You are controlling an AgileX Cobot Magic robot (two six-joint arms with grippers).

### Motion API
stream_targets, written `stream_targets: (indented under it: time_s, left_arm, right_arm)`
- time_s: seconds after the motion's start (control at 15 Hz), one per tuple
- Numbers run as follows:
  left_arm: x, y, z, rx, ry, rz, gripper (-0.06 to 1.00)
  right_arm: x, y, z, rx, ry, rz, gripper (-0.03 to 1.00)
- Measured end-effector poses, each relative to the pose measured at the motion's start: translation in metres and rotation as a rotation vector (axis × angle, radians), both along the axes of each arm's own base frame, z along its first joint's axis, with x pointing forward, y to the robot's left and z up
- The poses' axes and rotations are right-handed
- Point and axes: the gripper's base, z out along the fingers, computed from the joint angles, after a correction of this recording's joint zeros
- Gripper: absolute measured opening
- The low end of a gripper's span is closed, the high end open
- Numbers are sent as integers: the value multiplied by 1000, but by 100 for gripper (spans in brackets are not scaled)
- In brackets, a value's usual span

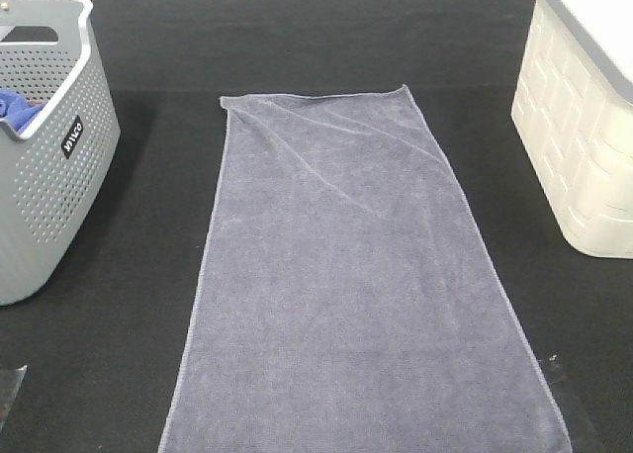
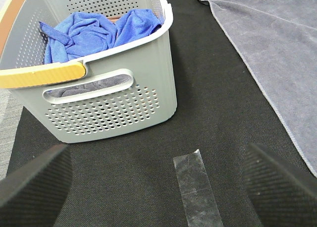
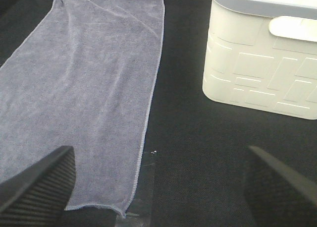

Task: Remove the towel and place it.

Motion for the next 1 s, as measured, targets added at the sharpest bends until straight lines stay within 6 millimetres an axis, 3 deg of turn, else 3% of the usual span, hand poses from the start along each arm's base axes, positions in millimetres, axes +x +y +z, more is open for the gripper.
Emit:
stream_targets:
  time_s: [1.0]
  left_arm:
    - [0, 0, 0, 0, 0, 0, 88]
  right_arm:
    - [0, 0, 0, 5, 0, 3, 85]
